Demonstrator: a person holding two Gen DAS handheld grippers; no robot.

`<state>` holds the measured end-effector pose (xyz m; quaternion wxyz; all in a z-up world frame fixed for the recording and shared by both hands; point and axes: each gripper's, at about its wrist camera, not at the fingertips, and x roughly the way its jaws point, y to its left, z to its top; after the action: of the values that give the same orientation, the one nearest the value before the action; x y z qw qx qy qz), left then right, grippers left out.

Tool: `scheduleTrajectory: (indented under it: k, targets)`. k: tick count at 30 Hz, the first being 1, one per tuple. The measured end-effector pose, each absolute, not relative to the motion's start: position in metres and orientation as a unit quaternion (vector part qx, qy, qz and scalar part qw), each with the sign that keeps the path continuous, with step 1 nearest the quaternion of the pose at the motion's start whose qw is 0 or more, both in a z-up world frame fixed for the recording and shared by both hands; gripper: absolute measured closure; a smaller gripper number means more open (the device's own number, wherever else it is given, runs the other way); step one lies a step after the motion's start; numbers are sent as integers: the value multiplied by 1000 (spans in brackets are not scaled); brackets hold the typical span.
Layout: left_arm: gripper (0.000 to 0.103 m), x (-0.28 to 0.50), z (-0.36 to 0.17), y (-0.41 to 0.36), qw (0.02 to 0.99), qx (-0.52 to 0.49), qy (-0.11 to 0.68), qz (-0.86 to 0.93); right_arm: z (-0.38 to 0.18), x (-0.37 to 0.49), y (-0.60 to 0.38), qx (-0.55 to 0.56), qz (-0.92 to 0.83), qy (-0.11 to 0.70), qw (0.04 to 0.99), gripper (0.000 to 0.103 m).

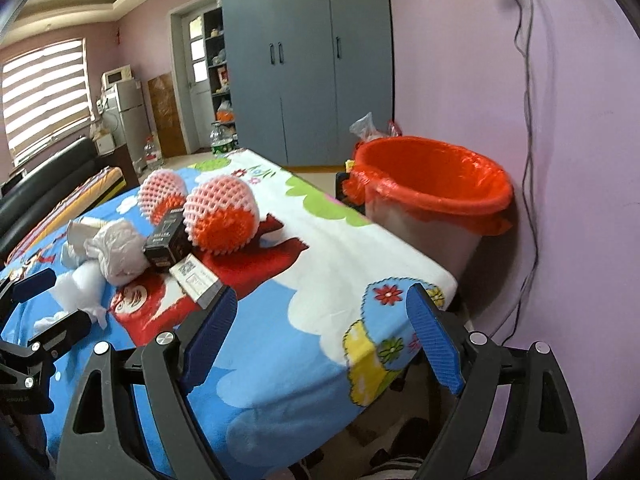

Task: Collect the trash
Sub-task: 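Move both open tools back over the trash pile, then grasp the small white QR-code box with the right tool while the left approaches the black box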

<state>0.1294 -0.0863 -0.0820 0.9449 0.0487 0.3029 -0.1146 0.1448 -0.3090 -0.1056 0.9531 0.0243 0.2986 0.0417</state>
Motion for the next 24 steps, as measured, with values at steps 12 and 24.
scheduleTrajectory:
  k: [12,24]
  targets:
    - [5,145,-106,-88,933,39,337,-122,-128,163,-297,15,65,324,944,25]
    - [5,167,-106,-41,933,3,359,-31,-142,187,-260,-13,129,353,926,31]
